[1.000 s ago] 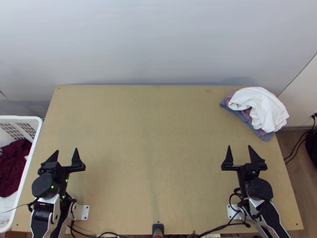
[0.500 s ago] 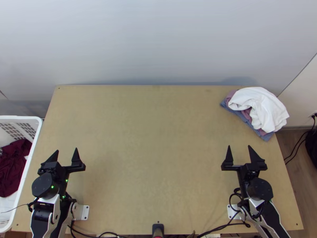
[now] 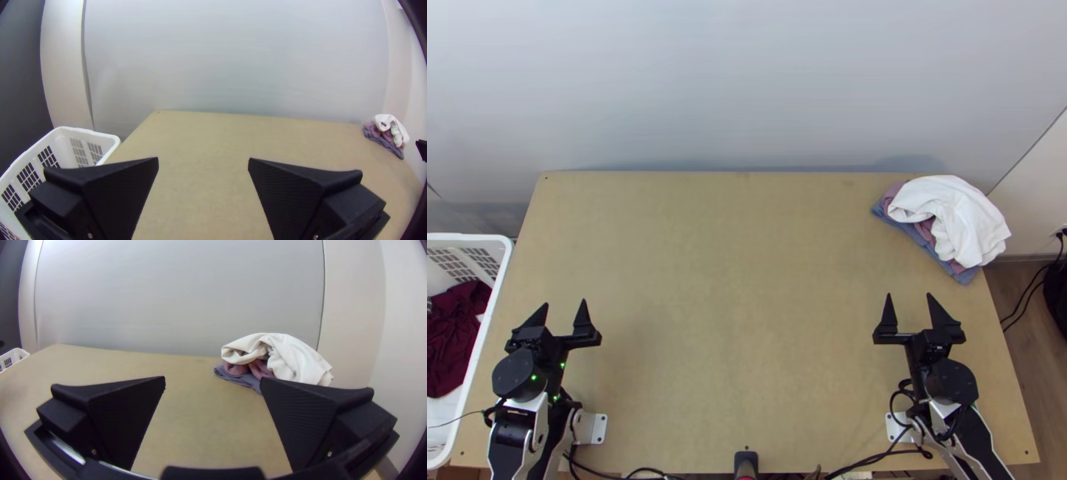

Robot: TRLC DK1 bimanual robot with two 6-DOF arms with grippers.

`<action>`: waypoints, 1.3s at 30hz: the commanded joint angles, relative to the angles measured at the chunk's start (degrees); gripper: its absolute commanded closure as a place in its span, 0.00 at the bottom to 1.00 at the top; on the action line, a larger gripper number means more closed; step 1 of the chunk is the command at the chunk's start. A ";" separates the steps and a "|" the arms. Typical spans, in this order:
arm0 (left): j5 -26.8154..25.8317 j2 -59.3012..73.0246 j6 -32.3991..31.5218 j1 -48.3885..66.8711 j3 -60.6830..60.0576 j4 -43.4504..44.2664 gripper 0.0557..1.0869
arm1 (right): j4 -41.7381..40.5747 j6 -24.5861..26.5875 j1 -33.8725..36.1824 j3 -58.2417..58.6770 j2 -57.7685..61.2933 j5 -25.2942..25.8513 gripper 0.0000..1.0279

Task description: Fold the t-shirt

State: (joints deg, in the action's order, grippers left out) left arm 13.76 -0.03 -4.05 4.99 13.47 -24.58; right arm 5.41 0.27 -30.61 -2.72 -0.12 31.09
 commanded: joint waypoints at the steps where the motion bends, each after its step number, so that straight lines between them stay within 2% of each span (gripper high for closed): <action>1: -0.05 -0.06 -1.31 0.45 0.59 -3.11 0.05 | -3.21 -1.15 -0.24 0.35 -0.06 0.02 0.04; 3: 0.57 -0.14 -2.71 -0.42 0.76 -3.28 0.05 | -9.63 0.96 0.90 2.11 -0.06 0.11 0.04; 5: 4.08 -0.06 -0.60 -0.42 0.85 -3.28 0.05 | -12.27 5.97 2.40 2.63 -0.14 0.11 0.04; 8: 5.40 0.03 1.42 -0.25 0.41 -1.96 0.05 | -17.71 14.49 3.01 2.63 -0.14 0.72 0.04; 10: 4.79 0.03 1.95 0.37 0.94 -1.26 0.05 | -21.41 22.05 2.57 2.55 -0.14 0.99 0.04; 12: 4.87 0.74 1.51 -0.69 2.52 -0.56 0.05 | -23.08 24.60 1.96 1.14 -0.14 1.08 0.04; 14: 4.87 3.81 1.15 -3.24 4.89 1.20 0.05 | -22.11 24.95 2.05 -1.06 0.30 1.08 0.04; 17: 4.96 11.11 1.24 -5.35 9.82 3.66 0.05 | -18.24 24.07 1.78 -5.80 4.43 2.39 0.04; 23: 4.52 27.81 1.15 -13.17 22.38 7.44 0.05 | -5.59 13.79 1.69 -21.19 19.46 7.05 0.04; 26: -0.31 38.00 1.15 -22.40 28.19 7.09 0.05 | -2.77 12.03 1.52 -25.58 24.20 7.67 0.04; 28: -6.73 43.71 -0.34 -30.48 29.94 7.88 0.05 | -0.75 11.77 1.69 -27.07 27.19 8.02 0.04; 29: -9.63 46.53 -1.66 -34.97 30.91 8.67 0.05 | 0.74 10.63 1.96 -27.86 28.77 8.64 0.04; 31: -13.76 52.24 -4.38 -42.17 33.37 10.16 0.04 | 4.96 5.00 3.19 -29.89 30.44 9.07 0.04; 33: -14.29 56.55 -6.49 -47.01 34.78 11.92 0.04 | 6.28 2.19 3.98 -31.03 30.53 8.99 0.04; 36: -14.29 62.61 -6.40 -54.13 34.60 17.99 0.04 | 9.62 -0.45 4.95 -34.02 31.85 8.99 0.04; 39: -14.29 69.82 -5.44 -60.19 34.78 23.35 0.04 | 13.14 -0.80 5.21 -37.27 34.22 9.07 0.04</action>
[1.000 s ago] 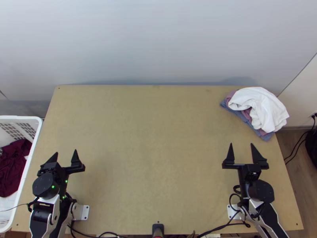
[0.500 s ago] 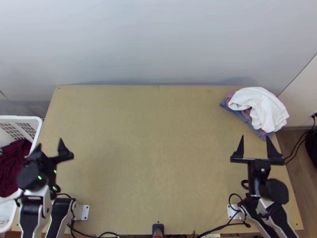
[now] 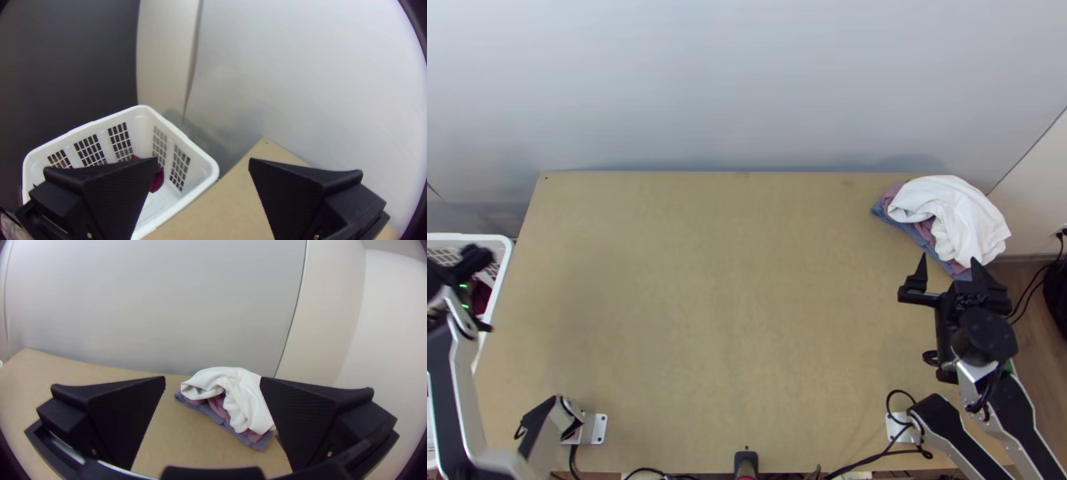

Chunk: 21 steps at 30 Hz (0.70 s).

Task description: Fold the t-shirt

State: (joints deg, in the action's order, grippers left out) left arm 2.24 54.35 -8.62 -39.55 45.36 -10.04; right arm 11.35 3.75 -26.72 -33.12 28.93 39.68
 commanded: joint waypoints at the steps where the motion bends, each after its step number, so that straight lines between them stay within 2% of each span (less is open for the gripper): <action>1: -2.77 18.16 -0.25 -17.49 3.33 9.69 0.04 | 8.60 -4.28 1.32 -8.01 6.05 0.40 0.04; 4: -2.77 25.63 0.98 -22.15 4.29 13.30 0.04 | 11.67 -4.63 1.23 -11.08 8.78 0.40 0.04; 10: -2.68 41.37 2.91 -29.62 5.70 24.98 0.04 | 12.46 -4.54 1.23 -13.55 11.41 0.05 0.04; 17: -1.01 62.64 4.14 -34.10 20.38 26.13 0.04 | 13.61 -4.36 1.06 -15.22 13.52 0.05 0.04; 21: 1.80 71.95 3.79 -34.19 28.90 26.04 0.05 | 14.75 -4.19 1.14 -17.06 15.54 0.13 0.04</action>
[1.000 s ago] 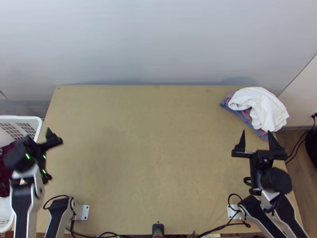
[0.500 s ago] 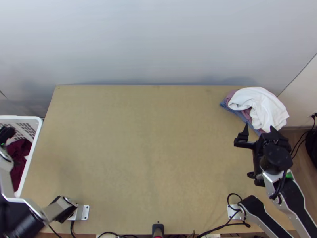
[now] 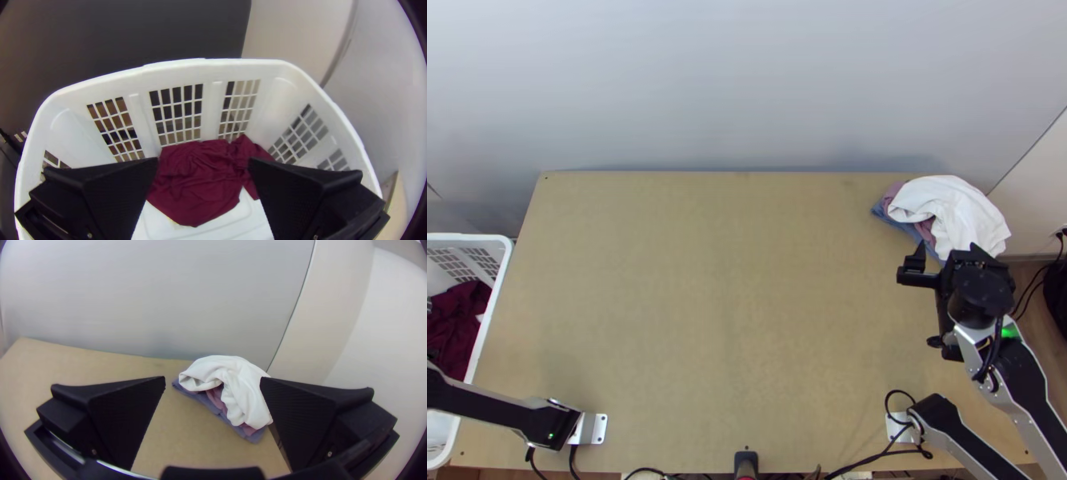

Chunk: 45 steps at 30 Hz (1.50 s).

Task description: Fold the t-shirt

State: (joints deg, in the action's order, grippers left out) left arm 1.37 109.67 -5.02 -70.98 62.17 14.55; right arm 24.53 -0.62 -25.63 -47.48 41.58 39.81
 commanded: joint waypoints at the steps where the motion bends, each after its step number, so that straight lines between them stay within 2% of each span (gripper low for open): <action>1: 2.85 18.92 0.09 -2.76 14.29 1.27 0.05 | 1.83 0.36 0.05 -2.88 3.24 0.00 0.04; 8: 6.10 33.77 -0.08 -2.32 28.18 -1.27 0.05 | 4.03 0.71 0.23 -2.88 5.00 0.09 0.04; 18: 10.59 47.31 -1.84 -2.06 39.25 -1.54 0.06 | 5.88 1.68 0.31 -3.32 7.64 0.18 0.04; 21: 11.73 49.85 -2.10 -1.88 41.63 -1.71 0.12 | 5.88 1.85 0.23 -3.40 8.69 0.27 0.04; 27: 13.31 54.07 -2.10 -2.50 46.72 -3.82 0.15 | 6.14 2.29 0.23 -3.23 8.95 0.27 0.04; 32: 13.31 54.78 0.89 -2.76 48.22 -4.79 0.55 | 5.96 2.29 0.14 -3.40 9.83 0.27 0.04; 33: 13.31 54.69 2.03 -2.76 48.22 -4.79 0.66 | 5.96 2.29 0.14 -3.40 9.92 0.27 0.04; 35: 13.05 54.51 3.61 -2.76 48.31 -4.79 0.97 | 5.96 2.29 0.14 -3.32 9.92 0.27 0.04; 40: 6.19 47.74 1.85 -3.02 45.41 -11.38 0.96 | 5.88 2.29 0.14 -4.28 9.75 0.27 0.04; 45: -0.49 33.77 -0.70 -1.88 35.30 -12.17 0.96 | 5.35 2.29 0.23 -6.13 9.66 0.27 0.04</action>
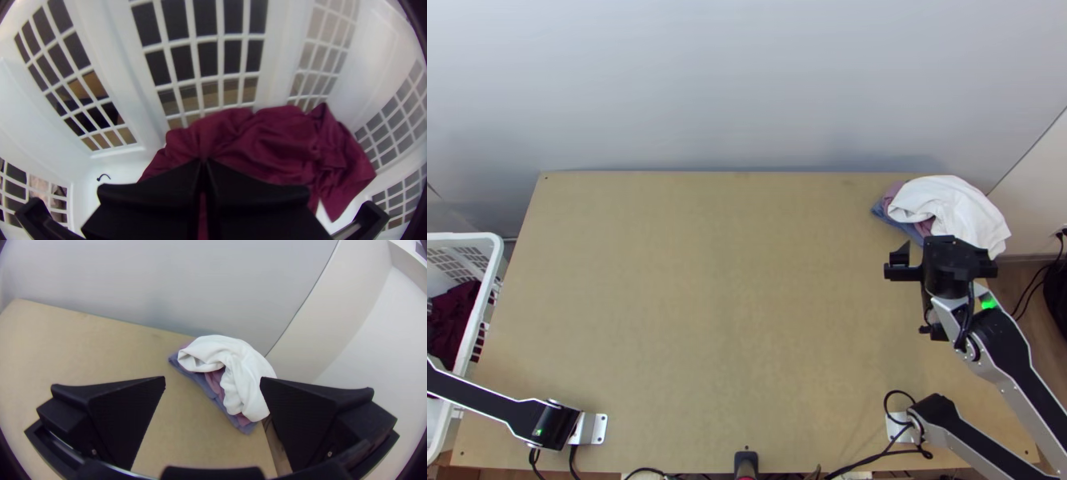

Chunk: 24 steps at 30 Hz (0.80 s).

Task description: Fold the t-shirt

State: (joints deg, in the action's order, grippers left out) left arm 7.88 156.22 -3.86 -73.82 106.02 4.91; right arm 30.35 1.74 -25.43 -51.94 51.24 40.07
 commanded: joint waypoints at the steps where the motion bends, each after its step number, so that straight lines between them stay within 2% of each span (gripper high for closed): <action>1: -8.41 -15.69 -2.29 1.22 -10.66 -2.53 0.96 | -0.47 -0.07 0.12 -1.85 -0.18 0.00 0.04; 13: -27.13 -52.95 -11.44 3.33 -30.78 -2.53 0.96 | -0.47 -0.77 1.44 -4.22 -4.49 0.00 0.04; 21: -37.32 -78.97 -17.32 7.20 -35.09 -3.06 0.96 | 0.41 -1.30 1.88 -6.50 -6.60 0.00 0.04; 24: -40.49 -87.58 -18.82 10.45 -34.74 -6.31 0.96 | 1.29 -0.95 1.88 -6.50 -7.74 0.00 0.04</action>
State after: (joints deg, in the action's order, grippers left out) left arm -25.06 88.20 -18.63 -67.88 73.58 1.80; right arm 30.37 0.64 -23.81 -57.41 45.60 40.07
